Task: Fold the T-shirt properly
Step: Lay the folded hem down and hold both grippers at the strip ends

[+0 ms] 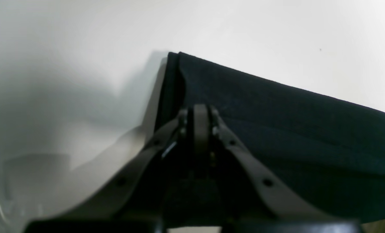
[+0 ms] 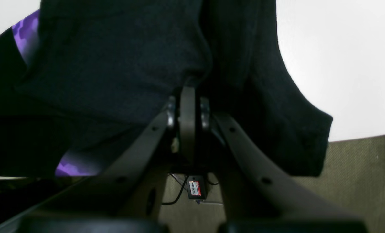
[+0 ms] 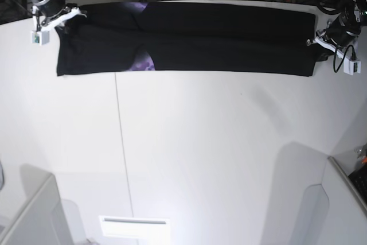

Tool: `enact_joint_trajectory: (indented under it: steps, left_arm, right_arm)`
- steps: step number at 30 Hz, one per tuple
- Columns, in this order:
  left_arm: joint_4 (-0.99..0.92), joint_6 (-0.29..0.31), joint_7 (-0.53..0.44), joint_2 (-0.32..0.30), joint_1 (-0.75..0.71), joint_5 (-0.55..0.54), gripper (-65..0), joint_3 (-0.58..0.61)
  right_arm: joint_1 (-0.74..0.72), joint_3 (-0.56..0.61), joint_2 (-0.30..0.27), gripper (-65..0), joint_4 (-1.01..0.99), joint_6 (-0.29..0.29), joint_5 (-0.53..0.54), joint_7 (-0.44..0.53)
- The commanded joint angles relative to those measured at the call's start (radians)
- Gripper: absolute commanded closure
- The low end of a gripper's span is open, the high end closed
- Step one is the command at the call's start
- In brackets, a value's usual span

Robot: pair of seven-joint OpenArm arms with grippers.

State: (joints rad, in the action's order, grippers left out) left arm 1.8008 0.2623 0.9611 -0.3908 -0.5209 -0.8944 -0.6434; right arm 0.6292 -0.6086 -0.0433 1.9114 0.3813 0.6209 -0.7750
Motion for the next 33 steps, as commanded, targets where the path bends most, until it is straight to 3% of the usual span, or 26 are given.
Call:
enact_joint_trajectory:
  steps: [1, 6, 11, 12, 13, 16, 18, 22, 25, 27, 29, 31, 33]
  left_arm:
    - [0.015, 0.001, -0.017, -0.017, -0.003, -0.007, 0.0, -0.006]
    - [0.011, -0.001, -0.017, -0.013, -0.003, 0.042, 0.0, -0.006]
    - [0.017, -0.001, -0.018, 0.039, -0.003, 0.162, 0.0, -0.014]
    - [0.017, -0.001, -0.02, 0.043, -0.003, 0.171, 0.0, -0.014]
    - [0.017, -0.001, -0.021, 0.046, -0.003, 0.176, -2.0, -0.014]
    - [0.018, -0.001, -0.021, 0.048, 0.002, 0.171, -17.4, -0.017]
    - [0.037, -0.001, -0.021, 0.048, 0.003, 0.171, -29.5, -0.017]
    - [0.11, 0.001, -0.021, 0.049, -0.003, 0.169, -48.2, -0.017]
    - [0.147, 0.002, -0.018, 0.056, -0.003, 0.168, -51.7, -0.017]
    - [0.146, 0.002, -0.018, 0.076, 0.002, 0.168, -51.2, -0.017]
    - [0.143, 0.002, -0.018, 0.088, 0.005, 0.168, -42.6, -0.01]
    - [0.141, 0.002, -0.018, 0.103, 0.008, 0.168, -23.7, -0.008]
    - [0.141, 0.002, -0.018, 0.115, 0.009, 0.171, 0.0, -0.008]
  right_arm:
    - [0.004, -0.006, -0.007, 0.0, 0.012, -0.002, 0.006, 0.019]
    - [0.001, -0.006, -0.007, 0.0, 0.012, -0.005, 0.006, 0.019]
    - [0.001, -0.01, -0.007, 0.0, 0.012, -0.006, 0.006, 0.019]
    - [0.002, -0.012, -0.007, -0.9, 0.012, -0.006, 0.006, 0.019]
    - [0.002, -0.012, -0.007, -6.0, 0.012, -0.006, 0.006, 0.019]
    - [0.005, -0.012, -0.007, -19.5, 0.013, -0.006, 0.007, 0.019]
    - [0.007, -0.014, -0.007, -24.8, 0.018, -0.006, 0.009, 0.019]
    - [0.008, -0.035, -0.002, -25.7, 0.035, -0.006, 0.011, 0.024]
    - [-0.001, -0.11, 0.061, -25.7, 0.084, 0.009, 0.012, 0.039]
    - [-0.006, -0.139, 0.082, -25.7, 0.104, 0.074, 0.012, 0.084]
    - [-0.029, -0.147, 0.082, -24.6, 0.101, 0.164, 0.011, 0.102]
    - [-0.048, -0.139, 0.082, -18.2, 0.101, 0.195, 0.009, 0.078]
    - [-0.088, -0.136, 0.082, -5.6, 0.098, 0.198, 0.009, 0.029]
